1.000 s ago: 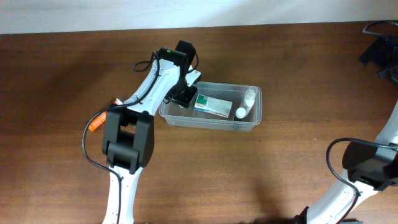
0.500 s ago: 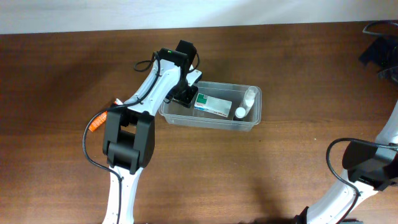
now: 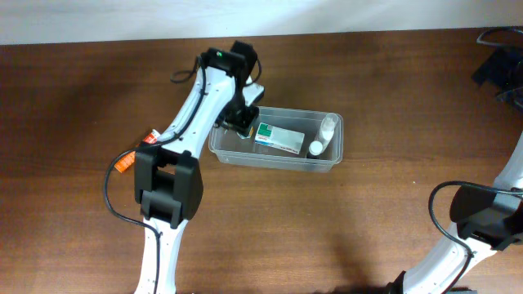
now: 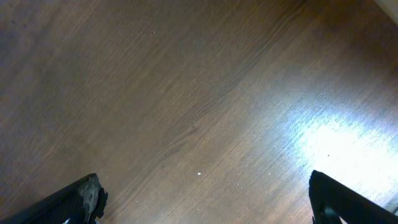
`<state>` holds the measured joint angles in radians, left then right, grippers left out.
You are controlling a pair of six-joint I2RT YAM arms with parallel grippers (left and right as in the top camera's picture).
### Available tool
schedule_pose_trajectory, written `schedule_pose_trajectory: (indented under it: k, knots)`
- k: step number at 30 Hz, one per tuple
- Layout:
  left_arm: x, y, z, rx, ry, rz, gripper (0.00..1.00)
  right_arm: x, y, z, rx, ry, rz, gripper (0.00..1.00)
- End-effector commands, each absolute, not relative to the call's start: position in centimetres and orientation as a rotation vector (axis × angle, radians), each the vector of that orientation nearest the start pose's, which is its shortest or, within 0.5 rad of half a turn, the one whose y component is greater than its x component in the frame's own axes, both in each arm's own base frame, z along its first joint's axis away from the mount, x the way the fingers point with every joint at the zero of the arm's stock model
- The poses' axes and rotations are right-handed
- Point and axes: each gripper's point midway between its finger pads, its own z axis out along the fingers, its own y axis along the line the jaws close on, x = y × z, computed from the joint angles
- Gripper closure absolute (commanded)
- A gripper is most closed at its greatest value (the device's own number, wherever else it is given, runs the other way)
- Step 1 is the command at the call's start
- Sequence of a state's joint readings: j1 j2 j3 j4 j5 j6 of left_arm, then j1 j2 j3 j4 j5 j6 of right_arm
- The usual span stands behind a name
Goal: Pack container
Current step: 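Open the left gripper and move it over the orange Redoxon tube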
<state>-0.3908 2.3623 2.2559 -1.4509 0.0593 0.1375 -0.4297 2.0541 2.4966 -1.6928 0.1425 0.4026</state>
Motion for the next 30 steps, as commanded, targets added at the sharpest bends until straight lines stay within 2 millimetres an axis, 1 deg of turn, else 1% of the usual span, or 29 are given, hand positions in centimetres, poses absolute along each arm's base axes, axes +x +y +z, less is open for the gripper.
schedule_pose_trajectory:
  k: [1,3,5,7,9,11,14,17,18,19,22,24,26,28,29,30]
  knots:
    - [43.2,-18.8,12.5,0.822,2.944,-0.097,0.49,36.2,-19.7,28.6,1.159,2.537,-0.23,0.02]
    - [43.1,-18.1,14.5,0.813,2.927,-0.051,0.49,36.2,-19.7,28.6,1.159,2.537,-0.23,0.02]
    - [42.8,-17.2,15.8,0.807,2.924,0.011,0.49,36.2,-19.7,28.6,1.159,2.537,-0.23,0.02]
    - [42.2,-15.8,17.0,0.797,2.934,0.099,0.48,36.2,-19.7,28.6,1.159,2.537,-0.23,0.02]
    - [42.3,-14.7,17.9,0.715,2.934,0.163,0.49,36.2,-19.7,28.6,1.159,2.537,-0.23,0.02]
    - [42.4,-13.8,18.8,0.659,2.925,0.164,0.49,36.2,-19.7,28.6,1.159,2.537,-0.23,0.02]
    - [42.8,-11.7,20.1,0.523,2.92,0.163,0.48,36.2,-19.7,28.6,1.159,2.537,-0.23,0.02]
    - [43.0,-9.2,21.4,0.419,2.914,0.159,0.48,36.2,-19.7,28.6,1.159,2.537,-0.23,0.02]
    - [43.0,-8.1,21.6,0.385,2.916,0.161,0.44,36.2,-19.7,28.6,1.159,2.536,-0.23,0.02]
    - [42.9,-7.1,21.8,0.351,2.921,0.164,0.43,36.2,-19.7,28.6,1.159,2.537,-0.23,0.02]
    - [42.2,-4.2,21.8,0.253,2.957,0.175,0.43,36.2,-19.7,28.6,1.159,2.537,-0.23,0.02]
    - [41.4,-2.3,21.1,0.195,3.002,0.186,0.42,36.2,-19.7,28.6,1.159,2.537,-0.23,0.02]
    - [40.4,-0.4,19.8,0.139,3.065,0.195,0.41,36.2,-19.7,28.6,1.159,2.537,-0.23,0.02]
    - [39.6,0.9,18.6,0.105,3.121,0.201,0.38,36.2,-19.7,28.6,1.159,2.536,-0.23,0.02]
    - [39.2,1.5,17.7,0.108,3.15,0.203,0.34,36.2,-19.7,28.6,1.159,2.537,-0.23,0.02]
    - [39.0,1.9,17.0,0.123,3.171,0.203,0.32,36.2,-19.7,28.6,1.159,2.536,-0.23,0.02]
